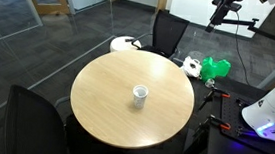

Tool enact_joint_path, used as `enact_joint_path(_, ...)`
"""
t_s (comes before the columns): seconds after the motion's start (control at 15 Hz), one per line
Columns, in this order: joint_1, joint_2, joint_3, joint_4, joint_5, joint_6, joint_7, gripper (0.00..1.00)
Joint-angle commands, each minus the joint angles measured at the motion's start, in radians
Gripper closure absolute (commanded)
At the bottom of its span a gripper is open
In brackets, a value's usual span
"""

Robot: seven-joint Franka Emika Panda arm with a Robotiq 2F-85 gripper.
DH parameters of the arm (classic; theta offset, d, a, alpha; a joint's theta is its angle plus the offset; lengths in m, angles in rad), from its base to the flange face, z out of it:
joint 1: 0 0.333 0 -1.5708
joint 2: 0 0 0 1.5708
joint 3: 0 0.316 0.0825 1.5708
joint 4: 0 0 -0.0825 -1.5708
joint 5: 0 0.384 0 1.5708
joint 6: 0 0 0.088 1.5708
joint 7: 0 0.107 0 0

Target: Remove a marker from the mug and put it on the table

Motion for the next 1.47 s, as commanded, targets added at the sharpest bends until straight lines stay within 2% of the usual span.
enact_joint_path(0.0, 0.049, 0.096, -0.034, 0.033, -0.032, 0.081, -0.132, 0.00)
enact_joint_path(0.47, 0.153, 0.250, -0.144, 0.040, 0.018, 0.261, -0.488, 0.00)
enact_joint_path(0.67, 0.215, 0.294, -0.202, 0.032, 0.087, 0.319, -0.685, 0.00)
enact_joint_path(0.73, 0.167, 0.259, -0.159, 0.014, 0.047, 0.291, -0.585, 0.00)
enact_joint_path(1.13, 0.169, 0.270, -0.164, 0.013, 0.055, 0.295, -0.599, 0.00)
enact_joint_path(1.2, 0.191, 0.266, -0.192, -0.010, 0.078, 0.381, -0.674, 0.00)
enact_joint_path(1.4, 0.235, 0.303, -0.228, -0.030, 0.124, 0.522, -0.826, 0.00)
